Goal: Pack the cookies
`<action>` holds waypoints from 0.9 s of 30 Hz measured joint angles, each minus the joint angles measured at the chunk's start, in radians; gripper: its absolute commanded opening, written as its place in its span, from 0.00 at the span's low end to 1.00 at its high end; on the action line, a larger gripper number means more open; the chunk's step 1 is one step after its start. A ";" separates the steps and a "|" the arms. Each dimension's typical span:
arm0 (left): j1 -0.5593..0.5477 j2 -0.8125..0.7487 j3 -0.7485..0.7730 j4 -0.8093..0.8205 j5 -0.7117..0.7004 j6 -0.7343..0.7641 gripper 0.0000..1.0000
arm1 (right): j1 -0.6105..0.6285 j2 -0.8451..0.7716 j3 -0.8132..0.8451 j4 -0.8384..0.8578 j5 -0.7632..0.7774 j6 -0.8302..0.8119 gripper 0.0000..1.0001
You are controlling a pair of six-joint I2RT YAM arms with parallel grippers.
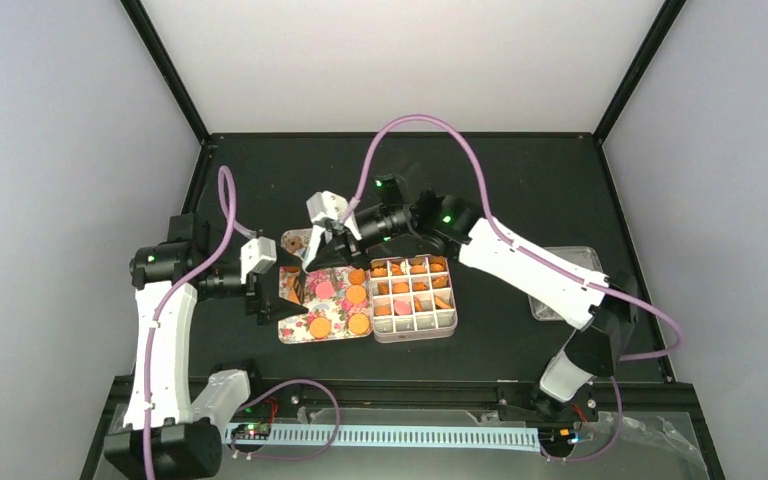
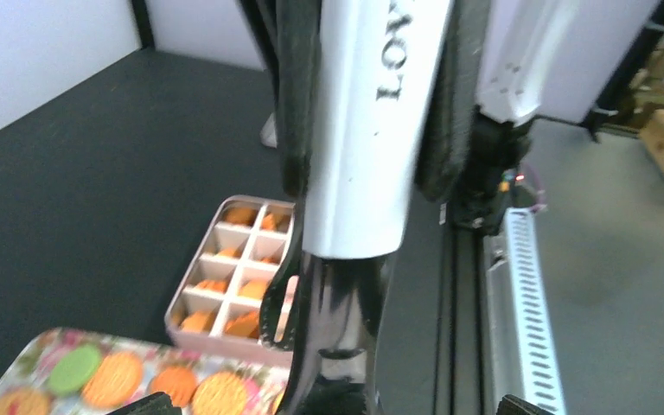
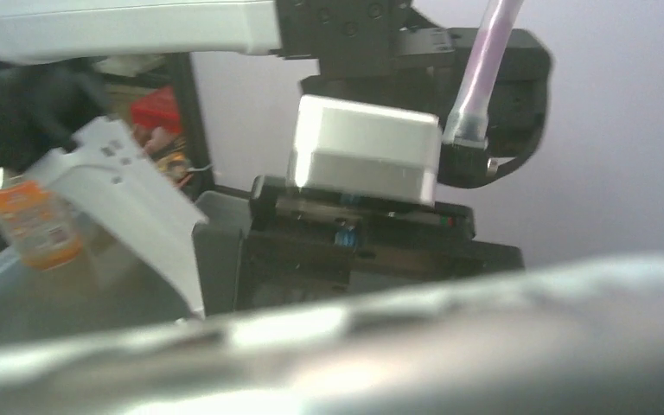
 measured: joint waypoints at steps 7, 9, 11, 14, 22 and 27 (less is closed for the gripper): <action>-0.175 -0.012 0.074 -0.014 0.084 -0.124 0.73 | -0.057 -0.094 -0.002 -0.144 -0.189 -0.072 0.11; -0.221 -0.005 0.077 -0.015 0.094 -0.148 0.68 | -0.060 -0.121 -0.014 -0.153 -0.222 -0.083 0.10; -0.252 0.002 0.077 -0.016 0.098 -0.166 0.63 | -0.060 -0.136 -0.017 -0.154 -0.254 -0.089 0.10; -0.282 0.013 0.077 -0.019 0.104 -0.187 0.57 | -0.058 -0.138 -0.015 -0.149 -0.298 -0.096 0.10; -0.350 0.025 0.077 -0.023 0.111 -0.225 0.36 | -0.058 -0.055 0.058 -0.134 -0.394 -0.079 0.14; -0.377 0.023 0.077 -0.023 0.111 -0.234 0.02 | -0.050 -0.002 0.114 -0.138 -0.399 -0.082 0.28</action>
